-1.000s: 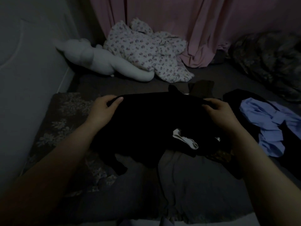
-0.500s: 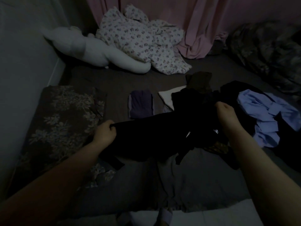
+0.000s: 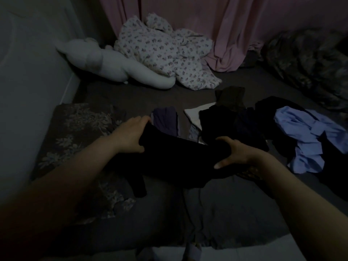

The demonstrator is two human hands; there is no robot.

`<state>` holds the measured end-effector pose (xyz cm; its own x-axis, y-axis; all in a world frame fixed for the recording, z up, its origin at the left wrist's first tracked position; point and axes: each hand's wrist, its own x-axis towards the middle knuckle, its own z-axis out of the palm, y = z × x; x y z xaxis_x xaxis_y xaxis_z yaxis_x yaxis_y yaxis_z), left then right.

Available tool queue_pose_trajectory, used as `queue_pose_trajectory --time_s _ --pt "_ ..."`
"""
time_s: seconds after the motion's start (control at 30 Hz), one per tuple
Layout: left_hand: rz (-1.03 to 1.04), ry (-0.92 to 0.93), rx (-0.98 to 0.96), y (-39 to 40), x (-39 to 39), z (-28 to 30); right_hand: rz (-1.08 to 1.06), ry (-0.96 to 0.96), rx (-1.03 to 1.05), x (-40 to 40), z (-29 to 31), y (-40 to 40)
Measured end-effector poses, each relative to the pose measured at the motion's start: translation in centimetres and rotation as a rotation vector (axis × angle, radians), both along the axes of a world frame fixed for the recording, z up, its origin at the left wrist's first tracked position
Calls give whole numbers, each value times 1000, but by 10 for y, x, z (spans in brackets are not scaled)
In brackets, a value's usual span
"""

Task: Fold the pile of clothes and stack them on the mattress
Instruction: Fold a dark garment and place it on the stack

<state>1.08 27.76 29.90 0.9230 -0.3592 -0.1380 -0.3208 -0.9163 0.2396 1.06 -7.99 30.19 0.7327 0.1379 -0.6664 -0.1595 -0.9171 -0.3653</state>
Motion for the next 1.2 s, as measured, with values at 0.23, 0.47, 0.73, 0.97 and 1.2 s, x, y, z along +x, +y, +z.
queue_pose_trajectory --time_s 0.23,0.47,0.73,0.97,1.2 --pt "252 -93 -62 12 -12 16 -263 -306 384 -16 21 -7" --pt "275 -124 -291 2 -25 52 -368 -475 516 -29 39 7" --pt "298 -19 -385 -9 -42 78 -368 -528 694 -46 63 3" --pt "147 154 -330 -23 -39 113 -151 -161 570 -33 111 -21" --pt "193 254 -80 1 17 61 -181 -246 331 40 63 -26"
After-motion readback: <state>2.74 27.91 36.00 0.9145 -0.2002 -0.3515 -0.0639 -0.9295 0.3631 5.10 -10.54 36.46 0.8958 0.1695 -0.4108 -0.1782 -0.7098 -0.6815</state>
